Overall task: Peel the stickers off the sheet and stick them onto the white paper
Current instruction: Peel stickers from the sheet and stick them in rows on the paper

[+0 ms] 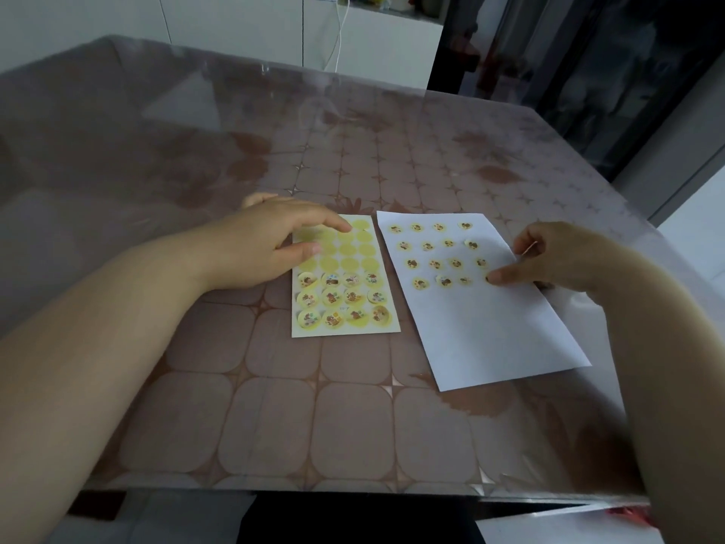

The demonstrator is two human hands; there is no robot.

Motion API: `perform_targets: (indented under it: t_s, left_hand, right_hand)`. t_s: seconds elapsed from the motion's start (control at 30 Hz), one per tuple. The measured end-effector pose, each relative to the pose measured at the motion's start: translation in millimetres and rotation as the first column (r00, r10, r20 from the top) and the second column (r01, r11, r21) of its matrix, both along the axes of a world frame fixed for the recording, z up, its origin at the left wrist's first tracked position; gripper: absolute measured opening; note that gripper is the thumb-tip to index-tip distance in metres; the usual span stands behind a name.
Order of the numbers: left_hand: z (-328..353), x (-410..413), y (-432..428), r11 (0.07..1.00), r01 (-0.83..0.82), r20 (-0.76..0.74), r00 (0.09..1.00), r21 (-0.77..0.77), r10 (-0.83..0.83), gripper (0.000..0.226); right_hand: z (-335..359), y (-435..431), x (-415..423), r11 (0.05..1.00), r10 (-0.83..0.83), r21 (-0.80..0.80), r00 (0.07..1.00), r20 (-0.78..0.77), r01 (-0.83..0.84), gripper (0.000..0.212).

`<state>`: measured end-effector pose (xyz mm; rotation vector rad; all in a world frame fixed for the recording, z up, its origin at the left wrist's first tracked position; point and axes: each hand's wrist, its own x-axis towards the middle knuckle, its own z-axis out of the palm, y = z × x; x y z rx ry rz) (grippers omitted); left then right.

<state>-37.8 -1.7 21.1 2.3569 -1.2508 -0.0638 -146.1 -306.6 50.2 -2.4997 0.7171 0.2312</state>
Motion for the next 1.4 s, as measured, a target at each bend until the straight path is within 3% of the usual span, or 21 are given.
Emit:
perform_targets:
  t_s: [0.13, 0.2, 0.3, 0.37, 0.63, 0.77, 1.07, 1.13, 1.23, 1.4]
  left_hand:
    - [7.8, 1.7, 8.6, 0.998, -0.064, 0.057, 0.996, -0.008, 0.064, 0.032]
    - [12.3, 1.1, 10.9, 0.998, -0.060, 0.058, 0.996, -0.011, 0.061, 0.029]
    - [16.5, 1.8, 14.9, 0.999, -0.050, -0.006, 0.999, 0.000, 0.050, 0.027]
    - [17.6, 2.6, 17.2, 0.998, -0.052, -0.041, 0.998, 0.029, 0.053, 0.028]
    - [19.1, 1.1, 19.1, 0.998, -0.029, -0.125, 0.991, 0.064, 0.037, 0.049]
    - [17.6, -2.2, 16.1, 0.962, -0.055, -0.072, 0.994, 0.266, 0.077, 0.074]
    - [13.7, -6.6, 9.6, 0.942, -0.001, -0.091, 0.995, 0.336, 0.033, 0.057]
    - [13.8, -6.1, 10.6, 0.937, 0.001, -0.095, 0.995, 0.349, 0.035, 0.065]
    - [13.4, -5.3, 11.0, 0.936, -0.005, -0.101, 0.994, 0.353, 0.043, 0.080]
    - [9.9, -2.2, 11.2, 0.949, 0.013, -0.093, 0.996, 0.316, 0.018, 0.072]
  right_hand:
    - [9.2, 19.5, 0.3, 0.975, 0.192, -0.137, 0.974, 0.122, -0.175, 0.027]
    - [18.5, 46.2, 1.0, 0.936, 0.348, -0.132, 0.917, 0.198, -0.327, 0.017]
    - [23.3, 94.7, 7.8, 0.823, 0.569, -0.130, 0.803, 0.178, -0.554, 0.006]
    - [15.7, 119.1, 18.6, 0.772, 0.636, -0.139, 0.749, 0.189, -0.620, 0.006]
    - [-18.6, 154.3, 36.7, 0.811, 0.550, -0.054, 0.729, 0.407, -0.582, 0.009]
    - [-21.9, 154.5, 36.7, 0.818, 0.527, -0.015, 0.739, 0.420, -0.575, 0.004]
    - [-24.8, 153.7, 33.6, 0.797, 0.516, 0.048, 0.719, 0.466, -0.603, 0.010]
    - [-13.6, 149.3, 31.7, 0.813, 0.467, 0.076, 0.725, 0.506, -0.577, 0.007]
    - [16.9, 118.3, 22.0, 0.878, 0.402, 0.075, 0.811, 0.424, -0.474, 0.006]
    - [24.5, 76.1, -9.2, 0.923, 0.378, 0.034, 0.921, 0.095, -0.383, 0.007]
